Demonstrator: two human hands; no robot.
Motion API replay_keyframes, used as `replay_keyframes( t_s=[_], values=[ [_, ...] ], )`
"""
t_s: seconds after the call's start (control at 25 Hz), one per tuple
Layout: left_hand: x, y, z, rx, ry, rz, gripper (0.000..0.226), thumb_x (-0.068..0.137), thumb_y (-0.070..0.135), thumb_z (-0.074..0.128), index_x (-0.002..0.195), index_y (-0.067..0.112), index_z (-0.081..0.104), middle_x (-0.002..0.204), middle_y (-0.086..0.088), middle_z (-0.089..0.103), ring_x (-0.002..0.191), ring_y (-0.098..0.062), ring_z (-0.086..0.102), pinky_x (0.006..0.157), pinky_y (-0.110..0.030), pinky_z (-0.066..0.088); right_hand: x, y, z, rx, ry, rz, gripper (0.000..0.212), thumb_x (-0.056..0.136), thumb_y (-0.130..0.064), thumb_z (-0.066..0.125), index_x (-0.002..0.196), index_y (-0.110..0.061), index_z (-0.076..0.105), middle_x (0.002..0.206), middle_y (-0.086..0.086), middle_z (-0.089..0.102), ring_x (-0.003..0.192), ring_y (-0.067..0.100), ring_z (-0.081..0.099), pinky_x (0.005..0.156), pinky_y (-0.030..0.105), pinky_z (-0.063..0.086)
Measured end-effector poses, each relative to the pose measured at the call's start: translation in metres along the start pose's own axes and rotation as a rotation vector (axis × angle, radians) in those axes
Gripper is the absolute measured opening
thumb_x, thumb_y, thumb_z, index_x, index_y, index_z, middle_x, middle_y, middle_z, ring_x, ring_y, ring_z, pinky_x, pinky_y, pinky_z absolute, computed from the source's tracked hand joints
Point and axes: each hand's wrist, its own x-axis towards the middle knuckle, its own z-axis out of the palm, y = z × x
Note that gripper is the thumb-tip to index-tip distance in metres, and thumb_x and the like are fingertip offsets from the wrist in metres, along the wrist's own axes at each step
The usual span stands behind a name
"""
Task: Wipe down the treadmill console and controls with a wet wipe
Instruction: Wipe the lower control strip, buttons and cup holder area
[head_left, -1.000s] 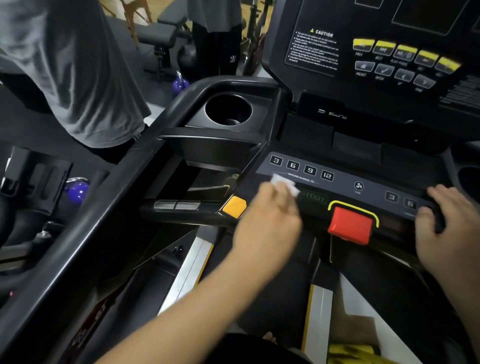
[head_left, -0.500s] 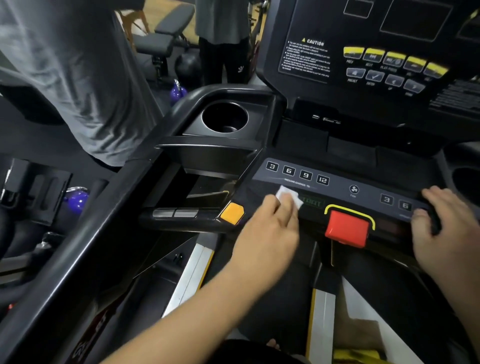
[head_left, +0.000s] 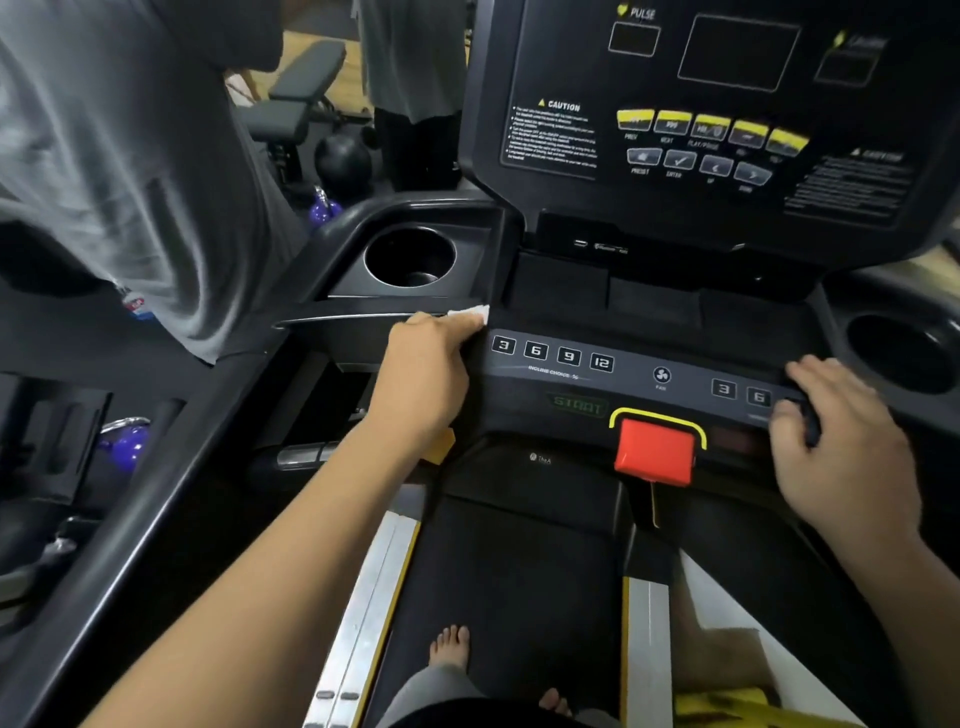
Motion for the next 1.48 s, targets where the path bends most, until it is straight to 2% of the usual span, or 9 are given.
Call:
replay_keyframes(
  t_s=[0.2,0.36,0.56,0.68,0.84,0.96,1.08,1.24,1.48],
  values=[
    [-0.055,-0.032,-0.022,0.003,-0.069,-0.020,0.042,0.081,0.004,0.049,0.105,0.024,0.077,0.081,-0.011,0.075,0.074,-0.031,0.070,0.064,-0.026,0.048,-0.001,-0.001,-0.001,-0.010,-0.012,0.010,0.047,0.090,-0.022,0.044,0.129,0.000,0.058,0.136,0.019,0.056,0.134,0.031,0.044,0.113,0.053,0.033],
    [-0.062,-0.032,-0.019,-0.156,0.027,0.000,0.036,0.082,-0.010,0.064,0.105,0.015,0.077,0.093,-0.004,0.076,0.088,-0.018,0.070,0.085,-0.020,0.049,-0.001,-0.004,-0.001,-0.029,-0.023,0.024,0.039,0.095,-0.014,0.048,0.130,0.001,0.057,0.137,0.020,0.056,0.135,0.031,0.044,0.112,0.055,0.033],
    [-0.017,-0.001,0.005,0.094,0.017,0.193,0.049,0.071,-0.013,0.056,0.108,0.015,0.073,0.105,0.006,0.073,0.078,-0.020,0.049,0.070,-0.029,0.051,-0.002,-0.006,-0.002,-0.004,-0.040,0.030,0.048,0.090,-0.023,0.044,0.129,0.001,0.058,0.136,0.020,0.056,0.134,0.031,0.044,0.113,0.053,0.032],
    [-0.042,-0.006,0.010,0.144,-0.048,0.351,0.047,0.071,-0.011,0.066,0.112,0.012,0.071,0.112,0.013,0.066,0.082,-0.015,0.040,0.069,-0.020,0.042,-0.001,-0.002,-0.006,0.009,-0.010,0.036,0.049,0.089,-0.027,0.044,0.128,0.000,0.059,0.137,0.019,0.056,0.135,0.032,0.043,0.112,0.057,0.032],
    [-0.053,0.004,0.016,0.035,-0.078,0.400,0.048,0.063,-0.016,0.074,0.103,0.011,0.075,0.107,0.010,0.070,0.082,-0.018,0.050,0.067,-0.026,0.051,-0.006,-0.077,-0.007,0.184,0.092,-0.282,0.035,0.090,-0.012,0.052,0.121,0.000,0.065,0.129,0.012,0.062,0.124,0.030,0.054,0.109,0.046,0.039],
    [-0.047,0.011,0.016,-0.134,-0.067,0.398,0.039,0.064,-0.018,0.068,0.092,0.010,0.073,0.095,0.001,0.072,0.083,-0.020,0.058,0.073,-0.028,0.049,-0.019,-0.163,0.020,0.340,-0.218,-0.462,0.047,0.086,0.002,0.051,0.132,-0.003,0.059,0.137,0.010,0.058,0.128,0.022,0.051,0.111,0.037,0.038],
    [-0.050,0.007,0.005,-0.261,-0.049,0.249,0.036,0.074,-0.009,0.071,0.104,0.011,0.069,0.109,0.001,0.067,0.101,-0.008,0.058,0.089,-0.016,0.046,-0.018,-0.174,0.033,0.165,-0.359,-0.427,0.053,0.090,-0.014,0.043,0.144,-0.011,0.046,0.146,0.003,0.051,0.134,0.017,0.048,0.116,0.043,0.032],
    [-0.047,0.002,0.005,-0.228,-0.033,0.255,0.034,0.076,-0.001,0.076,0.108,0.006,0.065,0.117,-0.004,0.060,0.107,-0.015,0.060,0.094,-0.025,0.049,-0.007,-0.128,0.015,-0.094,-0.209,-0.343,0.043,0.090,-0.032,0.041,0.120,-0.017,0.068,0.129,0.001,0.064,0.115,0.022,0.061,0.109,0.051,0.039],
    [-0.032,0.001,0.018,-0.160,0.099,0.132,0.031,0.087,0.015,0.066,0.116,0.006,0.061,0.119,-0.006,0.059,0.112,-0.023,0.055,0.101,-0.030,0.041,-0.001,-0.089,-0.010,-0.235,-0.174,0.067,0.025,0.092,-0.017,0.051,0.101,-0.009,0.074,0.110,0.012,0.069,0.101,0.033,0.061,0.089,0.045,0.050]
  ],
)
